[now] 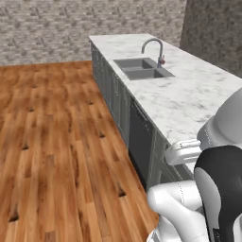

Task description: Pick the milk, beer from the counter and place them in the open cabinet.

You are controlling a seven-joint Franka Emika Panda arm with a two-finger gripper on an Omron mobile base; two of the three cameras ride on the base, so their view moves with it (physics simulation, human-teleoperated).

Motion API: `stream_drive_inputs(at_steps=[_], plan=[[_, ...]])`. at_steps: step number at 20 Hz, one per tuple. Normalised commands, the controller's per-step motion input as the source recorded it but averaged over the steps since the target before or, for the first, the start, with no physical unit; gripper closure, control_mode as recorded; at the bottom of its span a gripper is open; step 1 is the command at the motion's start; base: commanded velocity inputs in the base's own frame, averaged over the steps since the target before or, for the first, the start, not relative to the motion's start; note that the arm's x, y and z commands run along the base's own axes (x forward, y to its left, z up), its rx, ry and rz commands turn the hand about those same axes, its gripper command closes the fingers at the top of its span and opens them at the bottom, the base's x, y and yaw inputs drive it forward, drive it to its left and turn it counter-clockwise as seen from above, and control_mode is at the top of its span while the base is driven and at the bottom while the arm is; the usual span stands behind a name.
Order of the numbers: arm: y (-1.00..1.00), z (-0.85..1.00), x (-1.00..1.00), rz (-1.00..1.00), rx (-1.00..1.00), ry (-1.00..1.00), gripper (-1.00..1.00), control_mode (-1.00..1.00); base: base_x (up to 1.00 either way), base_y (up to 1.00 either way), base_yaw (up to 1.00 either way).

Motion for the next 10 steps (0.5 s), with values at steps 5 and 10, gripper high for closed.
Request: stream_drive_inputs(at_steps=[5,10], plan=[[0.0,0.0,0.0,0.0,0.0,0.0,-1.0,1.0,-0.98,-0.12,-0.33],[0.0,0.0,0.0,0.0,0.0,0.0,-1.0,1.0,-1.0,0.42,-0.16]])
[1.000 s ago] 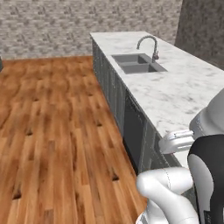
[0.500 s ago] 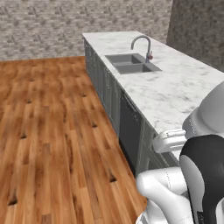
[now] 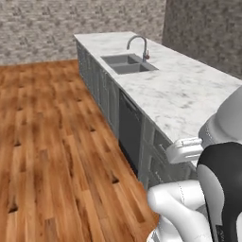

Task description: Pick the milk, beer from the counter and place them in the open cabinet.

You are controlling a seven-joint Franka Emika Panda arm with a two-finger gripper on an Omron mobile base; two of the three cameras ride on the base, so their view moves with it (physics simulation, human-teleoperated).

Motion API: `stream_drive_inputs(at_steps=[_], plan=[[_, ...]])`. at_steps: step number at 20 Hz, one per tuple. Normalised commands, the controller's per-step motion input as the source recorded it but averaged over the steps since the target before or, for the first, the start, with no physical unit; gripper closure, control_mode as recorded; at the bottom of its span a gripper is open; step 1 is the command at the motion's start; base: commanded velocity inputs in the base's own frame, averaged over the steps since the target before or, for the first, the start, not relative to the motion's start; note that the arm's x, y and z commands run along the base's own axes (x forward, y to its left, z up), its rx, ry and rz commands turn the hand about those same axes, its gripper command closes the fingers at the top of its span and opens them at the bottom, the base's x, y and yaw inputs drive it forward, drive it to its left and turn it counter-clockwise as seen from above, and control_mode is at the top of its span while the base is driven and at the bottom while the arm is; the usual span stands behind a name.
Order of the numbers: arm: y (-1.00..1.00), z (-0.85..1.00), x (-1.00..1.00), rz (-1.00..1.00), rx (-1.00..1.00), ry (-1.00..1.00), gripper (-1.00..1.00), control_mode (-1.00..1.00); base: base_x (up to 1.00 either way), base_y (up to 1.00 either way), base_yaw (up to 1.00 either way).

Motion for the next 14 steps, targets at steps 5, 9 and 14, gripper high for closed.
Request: stream_drive_inputs(at_steps=[5,9,14], plan=[[0.0,0.0,0.0,0.0,0.0,0.0,-1.0,1.0,-0.77,0.6,-0.07],[0.0,0.0,0.0,0.0,0.0,0.0,-1.0,1.0,0.04,0.03,-0.24],[0.0,0.0,0.0,0.0,0.0,0.0,-1.0,1.0,0.37,-0.14,-0.38]])
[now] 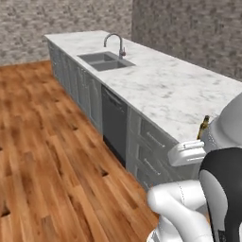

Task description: Pick the milk, beer from the counter and place them in the open cabinet.

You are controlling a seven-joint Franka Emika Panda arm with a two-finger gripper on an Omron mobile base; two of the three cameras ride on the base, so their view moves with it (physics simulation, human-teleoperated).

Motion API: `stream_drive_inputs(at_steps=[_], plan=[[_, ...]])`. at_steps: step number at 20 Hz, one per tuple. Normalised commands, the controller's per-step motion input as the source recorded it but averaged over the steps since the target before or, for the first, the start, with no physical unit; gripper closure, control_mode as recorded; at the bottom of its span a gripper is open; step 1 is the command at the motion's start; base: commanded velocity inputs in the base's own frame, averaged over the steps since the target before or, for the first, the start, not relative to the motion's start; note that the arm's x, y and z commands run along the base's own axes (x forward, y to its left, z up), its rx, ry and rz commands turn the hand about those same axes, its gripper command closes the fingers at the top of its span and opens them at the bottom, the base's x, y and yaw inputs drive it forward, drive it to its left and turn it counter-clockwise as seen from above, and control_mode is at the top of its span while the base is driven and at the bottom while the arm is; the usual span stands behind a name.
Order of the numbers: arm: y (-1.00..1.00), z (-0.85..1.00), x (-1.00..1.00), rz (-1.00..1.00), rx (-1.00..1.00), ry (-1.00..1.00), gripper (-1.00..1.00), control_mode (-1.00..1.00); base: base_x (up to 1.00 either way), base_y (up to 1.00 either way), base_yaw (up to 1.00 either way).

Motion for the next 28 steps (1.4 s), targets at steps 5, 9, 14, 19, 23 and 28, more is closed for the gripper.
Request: stream_drive_inputs(at_steps=[5,9,14,19,23,28], plan=[[0.0,0.0,0.0,0.0,0.0,0.0,-1.0,1.0,0.24,-0.13,-0.38],[0.0,0.0,0.0,0.0,0.0,0.0,-1.0,1.0,0.49,-0.33,-0.41],[0.0,0.0,0.0,0.0,0.0,0.0,-1.0,1.0,0.99,-0.1,-0.36],[0.0,0.0,0.0,0.0,0.0,0.0,-1.0,1.0,0.76,-0.01,-0.26],[0.0,0.0,0.0,0.0,0.0,0.0,-1.0,1.0,0.08,0.0,-0.07],[0.0,0.0,0.0,0.0,0.0,0.0,-1.0,1.0,0.48,0.0,0.0]])
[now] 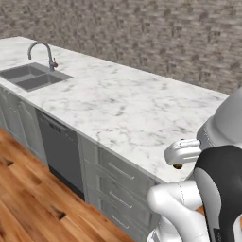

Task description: Pick the milk, beer from the counter and place them in the open cabinet.

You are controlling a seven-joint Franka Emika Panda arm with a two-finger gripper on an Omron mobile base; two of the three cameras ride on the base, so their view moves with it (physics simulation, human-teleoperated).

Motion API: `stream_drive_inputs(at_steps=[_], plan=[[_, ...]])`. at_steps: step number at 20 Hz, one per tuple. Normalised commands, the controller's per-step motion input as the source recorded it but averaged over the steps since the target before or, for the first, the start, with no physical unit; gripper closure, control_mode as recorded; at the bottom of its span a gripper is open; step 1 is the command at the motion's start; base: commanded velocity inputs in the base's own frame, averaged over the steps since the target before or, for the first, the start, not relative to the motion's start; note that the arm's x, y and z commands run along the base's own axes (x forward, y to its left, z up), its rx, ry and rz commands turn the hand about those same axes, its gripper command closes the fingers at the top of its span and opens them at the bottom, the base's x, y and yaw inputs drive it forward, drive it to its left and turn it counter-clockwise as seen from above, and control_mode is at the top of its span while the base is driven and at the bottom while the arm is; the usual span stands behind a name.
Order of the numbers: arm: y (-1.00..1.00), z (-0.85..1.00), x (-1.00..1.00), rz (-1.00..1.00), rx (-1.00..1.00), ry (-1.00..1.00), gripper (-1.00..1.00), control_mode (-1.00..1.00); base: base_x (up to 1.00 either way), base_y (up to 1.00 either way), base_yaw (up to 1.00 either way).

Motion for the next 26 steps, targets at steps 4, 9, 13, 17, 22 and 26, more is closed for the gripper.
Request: stream_drive_inputs(at_steps=[4,9,13,17,22,26], plan=[[0.0,0.0,0.0,0.0,0.0,0.0,-1.0,1.0,0.8,0.0,-0.04],[0.0,0.0,0.0,0.0,0.0,0.0,-1.0,1.0,0.06,0.01,-0.02],[0.0,0.0,0.0,0.0,0.0,0.0,-1.0,1.0,0.0,0.0,0.0],[0.0,0.0,0.0,0.0,0.0,0.0,-1.0,1.0,0.0,0.0,0.0],[0.0,0.0,0.0,0.0,0.0,0.0,-1.0,-1.0,0.0,0.0,0.0],[-0.29,0.0,0.2,0.0,0.0,0.06,-1.0,-1.0,0.0,0.0,0.0]])
